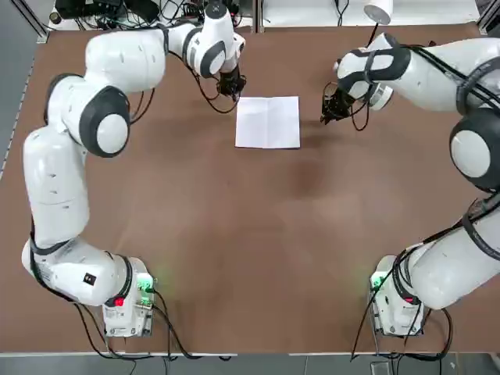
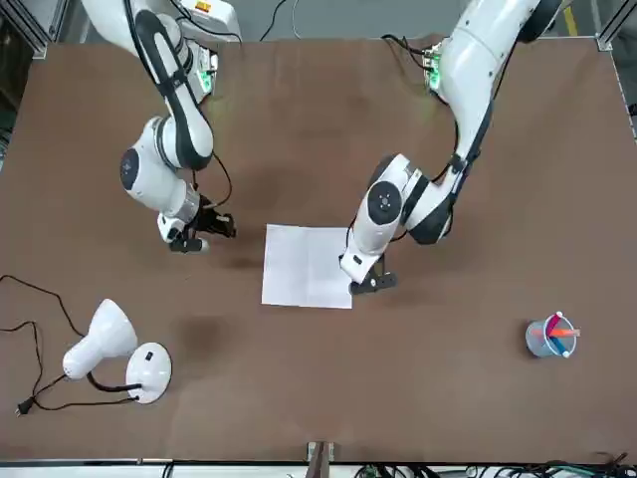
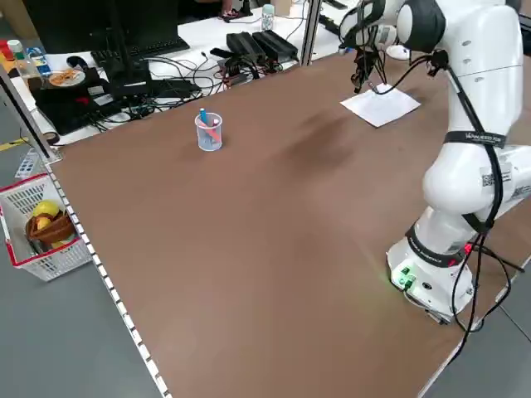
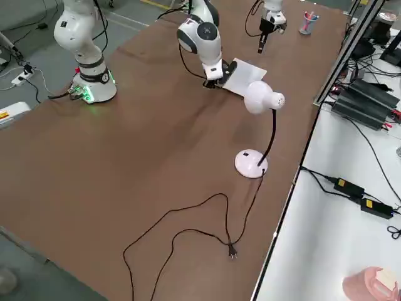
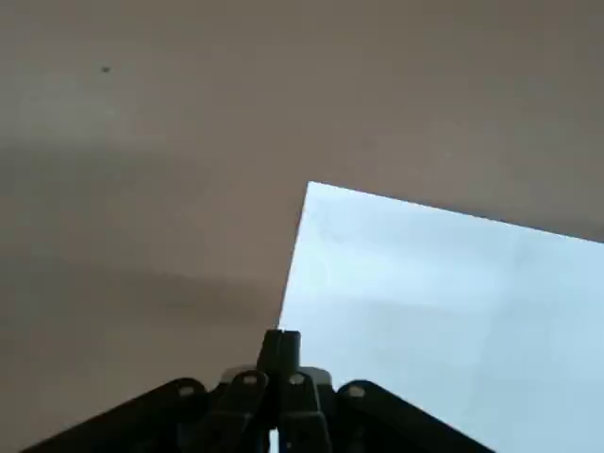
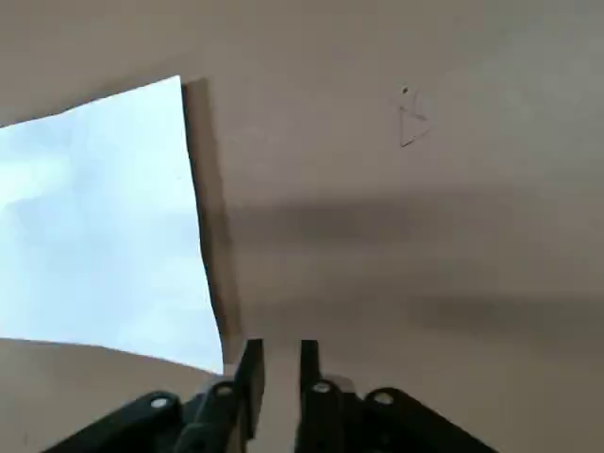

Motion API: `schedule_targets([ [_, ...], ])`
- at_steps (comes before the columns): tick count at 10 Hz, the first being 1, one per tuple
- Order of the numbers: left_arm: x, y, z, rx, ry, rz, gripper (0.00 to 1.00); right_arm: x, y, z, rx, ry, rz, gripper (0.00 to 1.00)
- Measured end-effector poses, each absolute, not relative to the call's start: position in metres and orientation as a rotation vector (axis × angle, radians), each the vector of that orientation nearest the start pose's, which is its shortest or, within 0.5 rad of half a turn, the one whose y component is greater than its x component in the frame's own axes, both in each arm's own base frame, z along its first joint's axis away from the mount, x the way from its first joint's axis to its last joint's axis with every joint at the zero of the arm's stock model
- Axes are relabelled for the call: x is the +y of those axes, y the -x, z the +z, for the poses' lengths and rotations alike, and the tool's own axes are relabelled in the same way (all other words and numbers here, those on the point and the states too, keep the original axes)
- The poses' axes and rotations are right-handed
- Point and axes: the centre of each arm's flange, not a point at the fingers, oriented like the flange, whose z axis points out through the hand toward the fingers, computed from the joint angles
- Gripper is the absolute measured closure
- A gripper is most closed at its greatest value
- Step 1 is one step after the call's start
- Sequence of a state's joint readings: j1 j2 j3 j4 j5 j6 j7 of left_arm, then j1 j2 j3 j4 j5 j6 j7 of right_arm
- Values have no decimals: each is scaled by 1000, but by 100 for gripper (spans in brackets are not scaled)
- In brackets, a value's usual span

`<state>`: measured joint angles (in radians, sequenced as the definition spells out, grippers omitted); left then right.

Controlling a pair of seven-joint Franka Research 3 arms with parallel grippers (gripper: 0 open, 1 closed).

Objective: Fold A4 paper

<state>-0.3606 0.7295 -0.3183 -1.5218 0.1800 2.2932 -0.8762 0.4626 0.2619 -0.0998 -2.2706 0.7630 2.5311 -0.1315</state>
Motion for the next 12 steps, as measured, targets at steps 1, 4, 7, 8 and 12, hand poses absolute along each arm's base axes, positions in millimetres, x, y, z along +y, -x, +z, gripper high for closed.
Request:
schedule_targets([
  [1, -422, -588, 245, -271, 3241, -20, 99, 191, -503, 231, 196, 2721, 70, 82],
  [4, -415, -601, 228, -303, 3245, -60, 99, 221, -512, 208, 174, 2705, 85, 93],
  [7, -416, -602, 203, -306, 3247, -66, 99, 240, -529, 181, 155, 2701, 96, 96],
  [8, -421, -600, 199, -293, 3244, -69, 99, 244, -533, 175, 151, 2699, 99, 96],
  [12, -430, -600, 178, -277, 3224, -122, 99, 250, -538, 168, 163, 2687, 102, 96],
])
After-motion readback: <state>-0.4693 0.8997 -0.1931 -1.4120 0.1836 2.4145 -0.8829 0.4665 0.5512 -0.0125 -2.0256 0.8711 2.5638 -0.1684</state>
